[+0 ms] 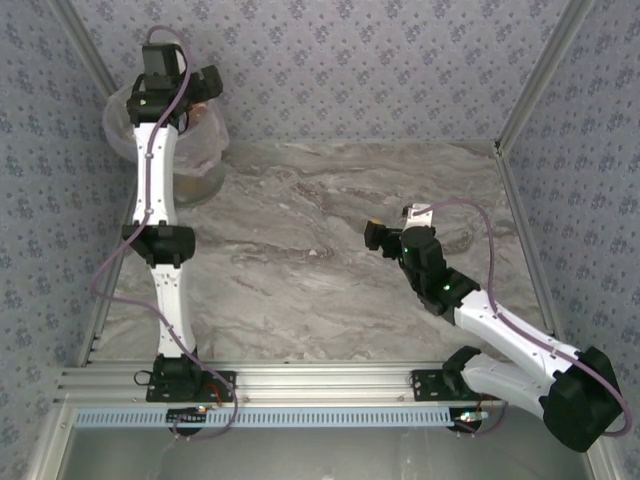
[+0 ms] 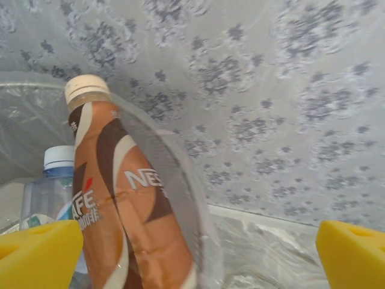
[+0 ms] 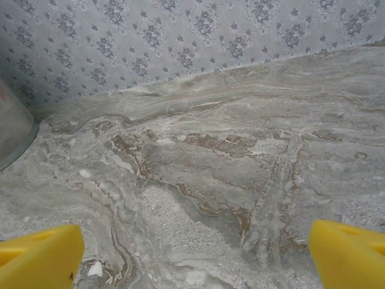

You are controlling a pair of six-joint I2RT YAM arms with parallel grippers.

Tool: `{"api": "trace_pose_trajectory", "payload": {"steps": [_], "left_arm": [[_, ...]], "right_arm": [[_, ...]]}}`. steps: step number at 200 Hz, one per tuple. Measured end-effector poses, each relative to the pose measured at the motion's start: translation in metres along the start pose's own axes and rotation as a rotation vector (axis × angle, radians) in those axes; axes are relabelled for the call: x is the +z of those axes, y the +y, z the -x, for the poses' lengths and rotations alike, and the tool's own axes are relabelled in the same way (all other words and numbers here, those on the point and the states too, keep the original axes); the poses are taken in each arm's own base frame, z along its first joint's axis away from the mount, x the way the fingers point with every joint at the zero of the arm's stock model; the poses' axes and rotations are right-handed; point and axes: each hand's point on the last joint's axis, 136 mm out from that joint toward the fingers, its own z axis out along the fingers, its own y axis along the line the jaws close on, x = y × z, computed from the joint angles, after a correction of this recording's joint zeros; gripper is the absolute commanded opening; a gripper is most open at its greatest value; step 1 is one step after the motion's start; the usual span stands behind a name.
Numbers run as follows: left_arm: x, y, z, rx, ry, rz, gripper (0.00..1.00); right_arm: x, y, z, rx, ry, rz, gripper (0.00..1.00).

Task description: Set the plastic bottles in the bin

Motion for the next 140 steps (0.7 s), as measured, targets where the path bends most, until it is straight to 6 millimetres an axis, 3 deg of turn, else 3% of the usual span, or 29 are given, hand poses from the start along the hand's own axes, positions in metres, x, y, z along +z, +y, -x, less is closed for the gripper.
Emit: {"api": "trace_pose_trajectory", "payload": {"steps": [40,75,104,140], "left_arm": [[-0.068,-0.035,0.021,0.017,-0.023,-0.114,0.99],[-0.125,-0.061,0.015,0.052,-0.036,-0.192,0.99],[-0.147,-0.062,-0.01,0.061,-0.065,-0.212,0.99],[-0.143,-0.036,-0.069,0.02,-0.07,-0.176,0.99]], "right_arm": [[-0.005,-0.025,0.006,0.003,-0.019,-0.075,0.99],[-0.017,-0.062,0.02,0.016,-0.066,-0.167,0.99],[-0.023,-0.1,0.021,0.018,-0.072,-0.266,0.99],[-0.022,-0.136,0.008,0.012,-0.032,-0.348,0.99]]}}
